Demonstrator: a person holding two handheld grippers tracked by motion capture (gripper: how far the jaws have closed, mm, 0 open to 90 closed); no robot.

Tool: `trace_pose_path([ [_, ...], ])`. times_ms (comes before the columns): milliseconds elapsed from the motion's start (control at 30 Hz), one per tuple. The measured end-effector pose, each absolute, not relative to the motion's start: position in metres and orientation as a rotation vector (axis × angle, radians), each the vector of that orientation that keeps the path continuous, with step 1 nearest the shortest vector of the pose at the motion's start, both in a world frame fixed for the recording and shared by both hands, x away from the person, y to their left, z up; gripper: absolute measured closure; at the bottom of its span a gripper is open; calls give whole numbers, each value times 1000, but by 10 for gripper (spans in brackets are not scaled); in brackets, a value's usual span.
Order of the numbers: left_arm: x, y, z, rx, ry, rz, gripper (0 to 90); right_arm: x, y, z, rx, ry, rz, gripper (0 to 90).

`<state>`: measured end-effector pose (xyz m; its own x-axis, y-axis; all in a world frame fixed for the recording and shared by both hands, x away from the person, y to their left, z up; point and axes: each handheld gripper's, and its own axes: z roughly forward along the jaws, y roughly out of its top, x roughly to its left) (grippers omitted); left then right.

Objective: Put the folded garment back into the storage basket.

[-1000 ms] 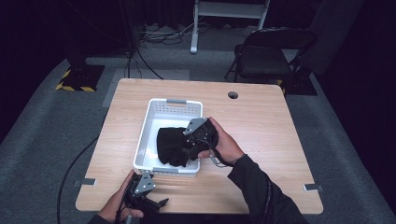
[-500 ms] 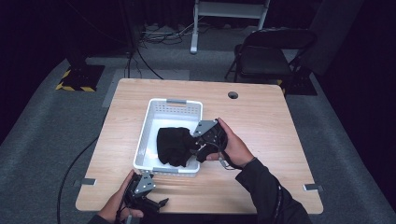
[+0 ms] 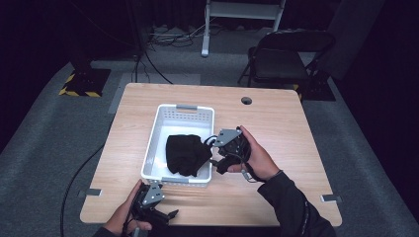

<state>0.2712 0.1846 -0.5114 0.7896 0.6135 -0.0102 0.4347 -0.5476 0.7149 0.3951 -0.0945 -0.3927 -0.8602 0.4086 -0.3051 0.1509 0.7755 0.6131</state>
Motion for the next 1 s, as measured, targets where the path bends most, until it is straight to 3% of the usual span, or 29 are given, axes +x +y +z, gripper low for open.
trace_pose_path([
  [1000,271,184,-511,2237,775,314,2,373,-149,-397,465,2513,772,46],
])
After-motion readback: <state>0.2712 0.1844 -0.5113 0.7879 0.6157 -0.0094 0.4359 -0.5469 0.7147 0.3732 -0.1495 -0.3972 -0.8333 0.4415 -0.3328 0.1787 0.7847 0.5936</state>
